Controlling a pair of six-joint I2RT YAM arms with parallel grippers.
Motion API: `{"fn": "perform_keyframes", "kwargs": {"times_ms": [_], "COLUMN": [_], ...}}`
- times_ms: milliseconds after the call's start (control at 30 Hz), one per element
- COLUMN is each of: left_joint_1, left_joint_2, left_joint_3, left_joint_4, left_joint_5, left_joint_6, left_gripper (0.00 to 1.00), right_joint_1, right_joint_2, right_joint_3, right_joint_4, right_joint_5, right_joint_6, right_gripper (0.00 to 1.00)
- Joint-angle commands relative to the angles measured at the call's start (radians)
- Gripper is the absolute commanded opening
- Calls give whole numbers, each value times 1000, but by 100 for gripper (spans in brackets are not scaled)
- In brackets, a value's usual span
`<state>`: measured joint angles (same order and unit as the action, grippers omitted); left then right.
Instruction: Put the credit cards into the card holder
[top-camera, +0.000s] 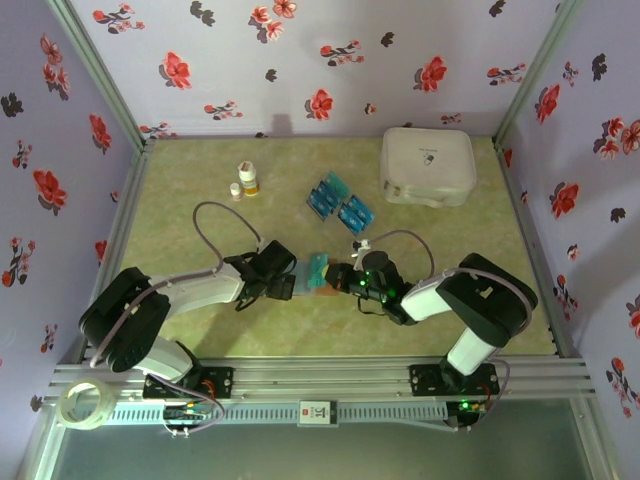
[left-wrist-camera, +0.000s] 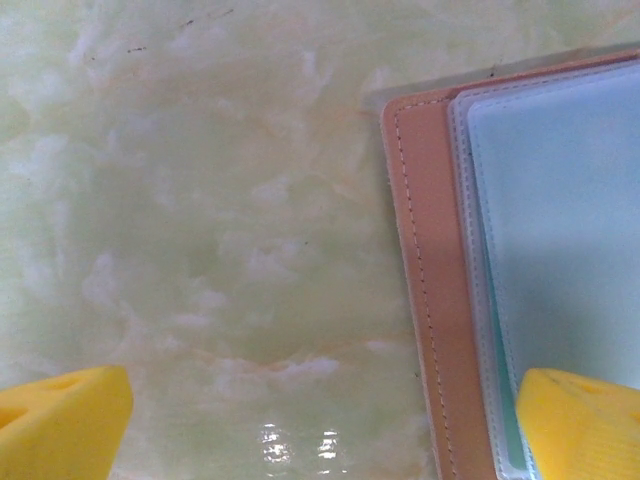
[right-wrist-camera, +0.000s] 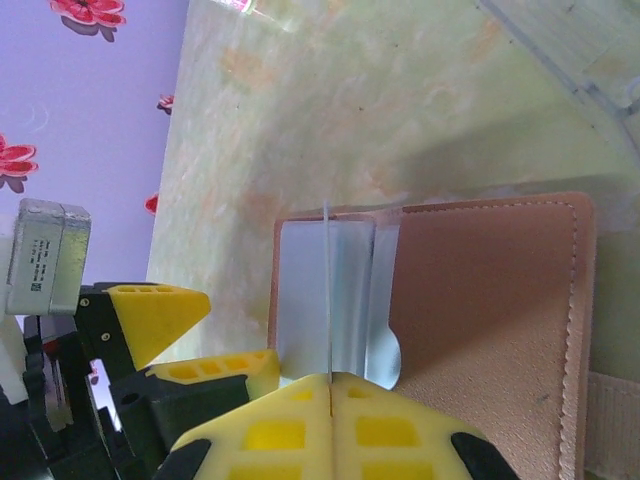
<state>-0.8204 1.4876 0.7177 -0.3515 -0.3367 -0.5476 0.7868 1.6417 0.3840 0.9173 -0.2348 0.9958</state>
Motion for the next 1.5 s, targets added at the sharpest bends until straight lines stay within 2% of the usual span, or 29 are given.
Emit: {"fn": "perform_keyframes", "kwargs": {"times_ms": [0,1467], "left_joint_1": [-8,-8], "left_joint_2": [6,17], "left_joint_3": [-25,-21], "left_joint_4": [-17,-20], "left_joint_5": [-4,-7], "left_joint_6": [-14,-11], "left_gripper": [100,100], "right_joint_1": [9,17], "right_joint_2": [25,179], "right_joint_3": [3,0], "right_joint_4": [57,229], "right_joint_5": [25,-23], "right_joint_6": [9,67], "right_gripper": [0,0]}}
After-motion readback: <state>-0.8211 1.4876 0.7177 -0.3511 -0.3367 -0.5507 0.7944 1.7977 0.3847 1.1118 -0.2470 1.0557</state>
